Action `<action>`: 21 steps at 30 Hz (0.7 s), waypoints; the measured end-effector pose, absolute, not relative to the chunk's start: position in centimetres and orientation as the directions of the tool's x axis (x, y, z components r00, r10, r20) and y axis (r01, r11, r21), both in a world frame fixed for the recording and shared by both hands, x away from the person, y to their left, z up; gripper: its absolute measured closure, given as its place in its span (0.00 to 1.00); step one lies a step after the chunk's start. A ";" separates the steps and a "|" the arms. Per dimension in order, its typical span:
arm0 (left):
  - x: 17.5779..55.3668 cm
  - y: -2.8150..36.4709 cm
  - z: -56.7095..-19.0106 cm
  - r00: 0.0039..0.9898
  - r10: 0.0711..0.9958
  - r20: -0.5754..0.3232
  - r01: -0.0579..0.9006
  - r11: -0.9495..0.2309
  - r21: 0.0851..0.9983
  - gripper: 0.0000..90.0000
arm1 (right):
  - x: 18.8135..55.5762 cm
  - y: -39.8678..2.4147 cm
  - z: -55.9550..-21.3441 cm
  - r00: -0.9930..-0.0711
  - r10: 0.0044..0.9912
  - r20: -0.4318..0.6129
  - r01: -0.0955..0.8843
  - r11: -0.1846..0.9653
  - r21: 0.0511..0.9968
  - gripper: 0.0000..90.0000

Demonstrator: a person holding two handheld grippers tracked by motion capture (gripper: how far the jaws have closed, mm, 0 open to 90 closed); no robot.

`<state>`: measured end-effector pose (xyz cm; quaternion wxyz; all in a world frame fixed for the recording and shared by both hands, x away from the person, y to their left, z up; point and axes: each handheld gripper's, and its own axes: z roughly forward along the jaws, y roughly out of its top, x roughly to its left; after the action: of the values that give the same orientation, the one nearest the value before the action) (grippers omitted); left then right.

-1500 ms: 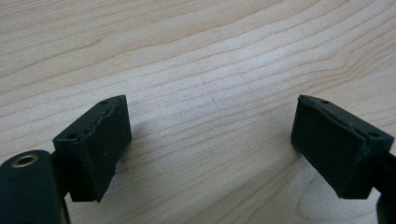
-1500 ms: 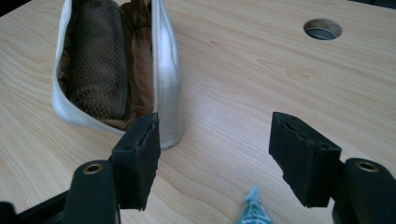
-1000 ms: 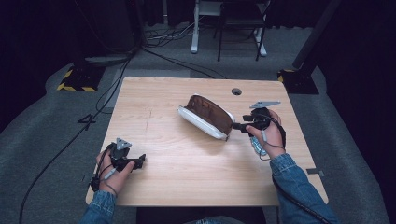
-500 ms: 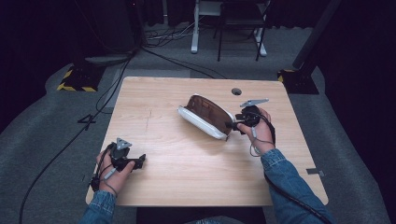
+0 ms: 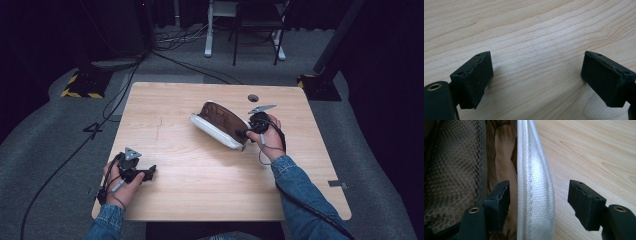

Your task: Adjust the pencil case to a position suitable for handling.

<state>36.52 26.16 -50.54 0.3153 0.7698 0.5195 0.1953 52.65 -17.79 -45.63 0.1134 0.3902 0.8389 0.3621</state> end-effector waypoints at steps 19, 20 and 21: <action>36.5 26.1 -50.5 0.385 0.922 -0.028 0.677 -0.262 0.688 0.12 | 53.5 -17.0 -46.4 -0.701 0.709 0.076 0.560 0.480 0.675 0.68; 36.5 26.1 -50.5 0.385 0.922 -0.028 0.677 -0.262 0.688 0.12 | 53.5 -16.9 -46.4 -0.702 0.708 0.076 0.560 0.483 0.673 0.72; 36.6 26.1 -50.5 0.385 0.922 -0.028 0.676 -0.262 0.688 0.12 | 53.5 -16.9 -46.4 -0.702 0.708 0.076 0.560 0.483 0.673 0.72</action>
<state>36.55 26.14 -50.55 0.3158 0.7700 0.5191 0.1947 53.53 -16.94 -46.43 0.1064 0.3709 0.8546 0.3475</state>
